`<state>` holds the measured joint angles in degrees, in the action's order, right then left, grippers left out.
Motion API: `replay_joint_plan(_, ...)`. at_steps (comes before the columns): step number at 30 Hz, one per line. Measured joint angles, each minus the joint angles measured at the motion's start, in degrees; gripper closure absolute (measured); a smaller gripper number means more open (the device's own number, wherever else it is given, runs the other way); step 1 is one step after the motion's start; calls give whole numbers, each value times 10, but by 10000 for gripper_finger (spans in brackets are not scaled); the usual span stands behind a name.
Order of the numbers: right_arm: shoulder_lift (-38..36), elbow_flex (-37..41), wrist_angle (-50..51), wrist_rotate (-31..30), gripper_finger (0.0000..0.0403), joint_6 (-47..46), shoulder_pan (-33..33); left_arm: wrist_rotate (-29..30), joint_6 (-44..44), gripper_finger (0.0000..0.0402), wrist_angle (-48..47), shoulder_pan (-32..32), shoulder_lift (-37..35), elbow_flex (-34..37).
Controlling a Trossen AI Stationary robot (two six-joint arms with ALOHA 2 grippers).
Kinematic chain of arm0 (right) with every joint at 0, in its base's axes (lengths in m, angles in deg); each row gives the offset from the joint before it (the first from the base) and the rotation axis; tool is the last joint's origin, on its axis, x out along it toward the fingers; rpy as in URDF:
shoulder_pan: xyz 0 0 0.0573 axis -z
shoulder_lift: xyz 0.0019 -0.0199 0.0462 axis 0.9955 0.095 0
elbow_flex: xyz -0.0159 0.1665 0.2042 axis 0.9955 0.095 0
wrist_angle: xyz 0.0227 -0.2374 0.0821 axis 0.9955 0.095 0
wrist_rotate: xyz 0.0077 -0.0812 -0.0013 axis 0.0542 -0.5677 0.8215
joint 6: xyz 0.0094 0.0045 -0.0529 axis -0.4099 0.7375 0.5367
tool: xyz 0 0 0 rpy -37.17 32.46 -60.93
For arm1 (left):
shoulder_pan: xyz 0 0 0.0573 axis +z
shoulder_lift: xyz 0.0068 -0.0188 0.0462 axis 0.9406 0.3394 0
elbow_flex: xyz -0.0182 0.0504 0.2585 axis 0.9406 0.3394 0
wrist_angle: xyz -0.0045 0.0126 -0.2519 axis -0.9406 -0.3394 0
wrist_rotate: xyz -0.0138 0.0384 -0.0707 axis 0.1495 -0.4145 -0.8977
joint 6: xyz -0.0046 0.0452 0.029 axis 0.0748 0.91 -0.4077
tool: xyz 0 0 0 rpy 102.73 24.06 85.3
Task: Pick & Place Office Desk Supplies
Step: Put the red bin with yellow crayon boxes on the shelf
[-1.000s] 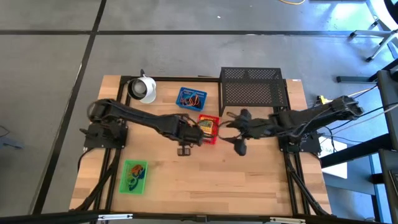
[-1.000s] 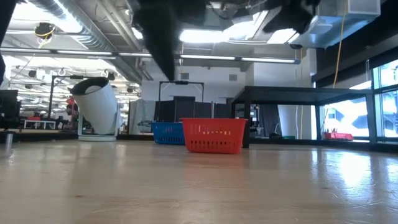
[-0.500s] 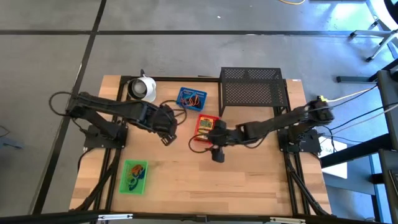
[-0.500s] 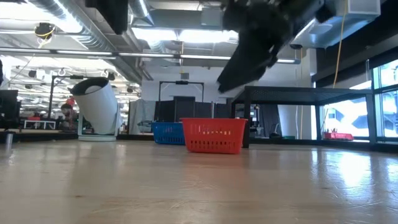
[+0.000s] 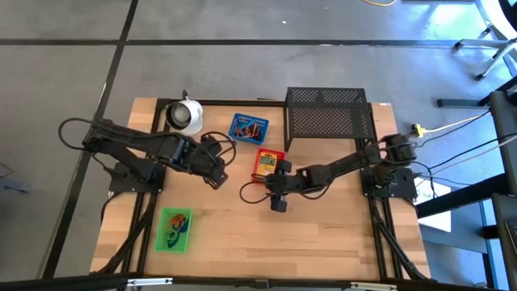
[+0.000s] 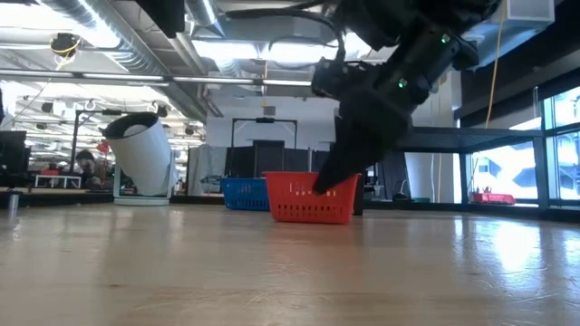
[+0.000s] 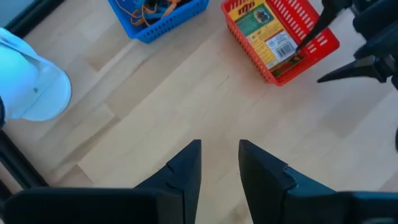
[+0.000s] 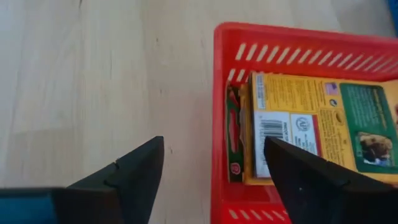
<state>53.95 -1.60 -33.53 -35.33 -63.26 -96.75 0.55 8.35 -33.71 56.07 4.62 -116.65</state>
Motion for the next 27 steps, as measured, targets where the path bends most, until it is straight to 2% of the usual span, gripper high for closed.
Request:
replay_joint_plan(4,13,0,-1,0,160,5,2,8,-9,302,3,-1,4,0)
replay_joint_plan(8,17,0,0,0,214,14,2,7,-10,302,30,-1,3,0)
replay_joint_plan(17,12,0,9,2,386,16,1,7,-4,309,34,-1,3,0)
replay_joint_plan(22,-15,0,31,17,395,21,1,8,10,311,34,-1,3,0)
replay_joint_plan(27,-82,0,57,20,398,80,1,40,29,311,34,-1,3,0)
